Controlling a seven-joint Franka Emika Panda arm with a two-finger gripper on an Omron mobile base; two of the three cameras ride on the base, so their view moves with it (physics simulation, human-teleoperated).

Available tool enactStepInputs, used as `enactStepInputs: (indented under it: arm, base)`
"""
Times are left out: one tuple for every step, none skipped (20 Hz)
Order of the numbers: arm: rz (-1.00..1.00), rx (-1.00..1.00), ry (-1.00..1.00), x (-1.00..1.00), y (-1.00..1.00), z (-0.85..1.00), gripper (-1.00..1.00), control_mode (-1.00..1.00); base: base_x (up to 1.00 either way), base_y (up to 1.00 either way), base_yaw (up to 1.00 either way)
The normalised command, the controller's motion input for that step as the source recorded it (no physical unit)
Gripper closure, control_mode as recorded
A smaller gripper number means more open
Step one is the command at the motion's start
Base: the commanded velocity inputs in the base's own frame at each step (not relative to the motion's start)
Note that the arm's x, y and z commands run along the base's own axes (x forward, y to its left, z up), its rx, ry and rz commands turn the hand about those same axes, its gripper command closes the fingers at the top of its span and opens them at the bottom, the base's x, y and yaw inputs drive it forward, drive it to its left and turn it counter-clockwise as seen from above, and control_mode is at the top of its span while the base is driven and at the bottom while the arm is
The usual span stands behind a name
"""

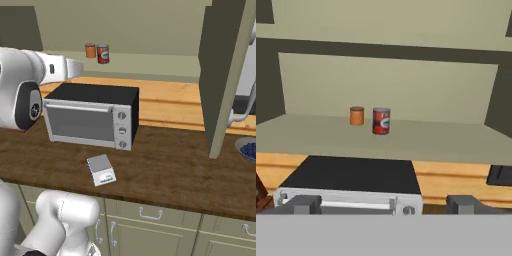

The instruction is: Pick the canned food and place it on the digital scale for weighing, and close the cabinet.

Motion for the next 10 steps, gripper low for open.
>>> enactStepInputs:
  arm:
    - [0.0, 0.0, -0.12, 0.0, 0.0, 0.56, -1.0, -1.0]
    - [0.0, 0.0, -0.09, 0.0, 0.0, 0.44, -1.0, -1.0]
    - [0.0, 0.0, -0.08, 0.03, 0.0, 0.41, -1.0, -1.0]
    - [0.0, 0.0, -0.06, 0.05, 0.0, 0.36, -1.0, -1.0]
    - [0.0, 0.0, -0.02, 0.08, 0.0, 0.31, -1.0, -1.0]
    - [0.0, 0.0, -0.02, 0.09, 0.0, 0.3, -1.0, -1.0]
    - [0.0, 0.0, -0.01, 0.12, 0.0, 0.27, -1.0, -1.0]
    - [0.0, 0.0, 0.0, 0.14, 0.0, 0.21, -1.0, -1.0]
    - [0.0, 0.0, 0.0, 0.19, 0.0, 0.16, -1.0, -1.0]
    - [0.0, 0.05, 0.0, 0.19, 0.0, 0.01, -1.0, -1.0]
  base:
    - [0.0, 0.0, 0.0]
    - [0.0, 0.0, 0.0]
    - [0.0, 0.0, 0.0]
    - [0.0, 0.0, 0.0]
    - [0.0, 0.0, 0.0]
    - [0.0, 0.0, 0.0]
    - [0.0, 0.0, 0.0]
    - [0.0, 0.0, 0.0]
    - [0.0, 0.0, 0.0]
    - [0.0, 0.0, 0.0]
